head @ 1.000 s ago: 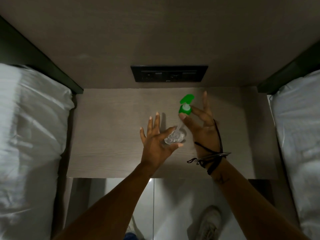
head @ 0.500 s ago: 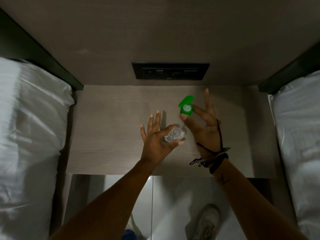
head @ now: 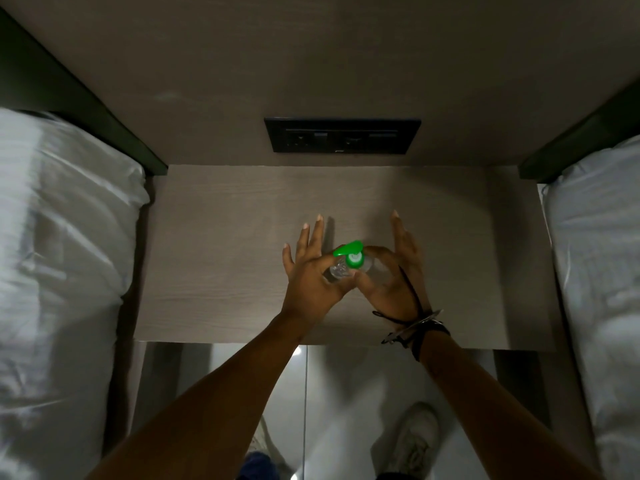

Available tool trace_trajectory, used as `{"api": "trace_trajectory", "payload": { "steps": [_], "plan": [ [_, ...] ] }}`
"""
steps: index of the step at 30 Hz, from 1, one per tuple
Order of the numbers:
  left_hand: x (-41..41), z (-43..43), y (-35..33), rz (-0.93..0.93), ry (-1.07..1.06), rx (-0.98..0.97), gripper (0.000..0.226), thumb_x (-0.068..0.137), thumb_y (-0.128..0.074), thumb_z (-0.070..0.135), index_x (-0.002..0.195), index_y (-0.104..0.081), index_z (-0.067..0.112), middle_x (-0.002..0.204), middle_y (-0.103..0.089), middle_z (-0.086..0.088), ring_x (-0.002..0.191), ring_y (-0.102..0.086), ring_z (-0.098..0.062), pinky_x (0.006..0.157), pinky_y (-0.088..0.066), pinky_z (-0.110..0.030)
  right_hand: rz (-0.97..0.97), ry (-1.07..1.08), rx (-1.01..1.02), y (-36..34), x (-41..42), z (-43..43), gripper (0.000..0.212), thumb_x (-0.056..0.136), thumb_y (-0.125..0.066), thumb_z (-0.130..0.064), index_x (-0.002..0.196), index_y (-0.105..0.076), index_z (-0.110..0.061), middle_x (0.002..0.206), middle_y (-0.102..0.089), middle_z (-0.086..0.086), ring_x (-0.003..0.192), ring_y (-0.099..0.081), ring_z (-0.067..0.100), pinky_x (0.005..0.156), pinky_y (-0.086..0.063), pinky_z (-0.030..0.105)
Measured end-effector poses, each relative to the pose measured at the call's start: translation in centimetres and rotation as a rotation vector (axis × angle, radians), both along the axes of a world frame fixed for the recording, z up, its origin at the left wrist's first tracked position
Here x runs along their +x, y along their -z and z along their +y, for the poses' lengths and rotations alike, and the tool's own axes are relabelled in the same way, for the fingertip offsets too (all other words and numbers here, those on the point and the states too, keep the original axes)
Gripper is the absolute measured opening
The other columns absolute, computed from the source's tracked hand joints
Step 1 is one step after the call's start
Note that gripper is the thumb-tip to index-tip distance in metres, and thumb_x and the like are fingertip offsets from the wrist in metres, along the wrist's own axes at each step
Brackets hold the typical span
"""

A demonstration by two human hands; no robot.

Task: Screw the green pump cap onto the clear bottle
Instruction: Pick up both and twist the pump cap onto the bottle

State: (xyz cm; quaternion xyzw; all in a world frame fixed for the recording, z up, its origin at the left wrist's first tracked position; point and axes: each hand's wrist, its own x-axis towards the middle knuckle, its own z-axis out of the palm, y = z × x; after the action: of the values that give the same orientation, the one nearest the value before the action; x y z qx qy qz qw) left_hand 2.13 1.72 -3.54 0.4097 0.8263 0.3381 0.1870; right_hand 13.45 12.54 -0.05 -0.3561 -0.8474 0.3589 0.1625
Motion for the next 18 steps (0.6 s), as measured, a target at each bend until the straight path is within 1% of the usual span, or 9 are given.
{"api": "trace_trajectory", "payload": {
  "steps": [3,4,6,8,11,13,16,17,18],
  "plan": [
    [0.0,0.0,0.2,0.0,-0.008,0.003,0.04,0.076,-0.066,0.053,0.108,-0.069,0.03,0.161,-0.008,0.001,0.149,0.003,-0.023,0.114,0.006,-0.062,-0.086,-0.065,-0.018,-0.4,0.0,-0.1,0.069,0.065,-0.085,-0.034,0.126,-0.058,-0.018,0.156,-0.02,0.022,0.14,-0.025,0.041,0.109,-0.026,0.054],
    [0.0,0.0,0.2,-0.002,-0.012,0.005,0.04,0.075,-0.064,0.054,0.108,-0.069,0.031,0.161,-0.008,0.0,0.149,0.003,-0.024,0.114,0.007,-0.061,-0.083,-0.08,-0.051,-0.7,-0.1,0.0,0.069,0.067,-0.085,-0.032,0.129,-0.056,-0.019,0.156,-0.021,0.02,0.141,-0.023,0.039,0.111,-0.024,0.053],
    [0.0,0.1,0.3,0.001,-0.01,-0.008,0.042,0.076,-0.062,0.062,0.107,-0.068,0.034,0.162,-0.008,0.0,0.149,0.003,-0.023,0.114,0.008,-0.059,-0.032,-0.102,-0.093,-0.9,-0.5,0.4,0.05,0.073,-0.081,-0.023,0.12,-0.064,-0.02,0.155,-0.028,0.014,0.141,-0.024,0.035,0.114,-0.023,0.054],
    [-0.1,0.2,0.4,0.004,-0.012,-0.027,0.041,0.075,-0.066,0.062,0.104,-0.069,0.033,0.163,-0.008,0.001,0.149,0.003,-0.02,0.114,0.007,-0.059,-0.019,-0.095,-0.11,-1.0,-0.9,0.6,0.037,0.075,-0.079,-0.02,0.111,-0.069,-0.019,0.153,-0.034,0.01,0.141,-0.025,0.031,0.115,-0.023,0.053],
    [-0.1,0.2,0.7,0.011,-0.025,-0.009,0.045,0.075,-0.067,0.06,0.109,-0.069,0.03,0.162,-0.011,-0.001,0.149,-0.001,-0.022,0.114,0.005,-0.061,0.004,-0.001,-0.096,-0.9,-1.3,0.5,0.04,0.064,-0.086,-0.024,0.098,-0.071,-0.011,0.147,-0.043,0.01,0.135,-0.033,0.029,0.11,-0.033,0.049],
    [0.1,0.1,0.8,0.024,-0.031,0.02,0.052,0.076,-0.059,0.063,0.117,-0.065,0.032,0.161,-0.013,-0.002,0.149,-0.003,-0.025,0.114,0.005,-0.059,0.026,0.083,-0.087,-0.8,-1.4,0.1,0.052,0.052,-0.092,-0.029,0.095,-0.066,-0.012,0.141,-0.046,0.012,0.129,-0.04,0.026,0.104,-0.039,0.047],
    [0.3,0.0,0.6,0.004,-0.046,0.07,0.054,0.075,-0.051,0.061,0.119,-0.064,0.031,0.159,-0.014,-0.002,0.148,-0.005,-0.027,0.114,0.006,-0.057,-0.007,0.04,-0.118,-0.1,-1.2,-0.2,0.09,0.053,-0.088,-0.045,0.128,-0.049,-0.017,0.151,-0.032,0.013,0.136,-0.031,0.026,0.107,-0.035,0.043],
    [0.3,0.0,0.6,0.001,-0.047,0.076,0.055,0.074,-0.052,0.061,0.118,-0.065,0.031,0.159,-0.014,-0.001,0.148,-0.005,-0.028,0.114,0.007,-0.056,-0.001,0.006,-0.156,0.1,-1.1,-0.1,0.089,0.058,-0.085,-0.047,0.134,-0.046,-0.02,0.154,-0.028,0.012,0.14,-0.027,0.027,0.11,-0.032,0.046],
    [0.2,0.0,0.7,0.003,-0.046,0.067,0.057,0.073,-0.054,0.063,0.118,-0.065,0.03,0.159,-0.014,-0.002,0.148,-0.005,-0.027,0.114,0.007,-0.056,0.022,-0.029,-0.177,0.3,-1.0,0.0,0.077,0.064,-0.081,-0.044,0.132,-0.05,-0.023,0.155,-0.027,0.01,0.141,-0.026,0.027,0.112,-0.03,0.05]
  ]
}}
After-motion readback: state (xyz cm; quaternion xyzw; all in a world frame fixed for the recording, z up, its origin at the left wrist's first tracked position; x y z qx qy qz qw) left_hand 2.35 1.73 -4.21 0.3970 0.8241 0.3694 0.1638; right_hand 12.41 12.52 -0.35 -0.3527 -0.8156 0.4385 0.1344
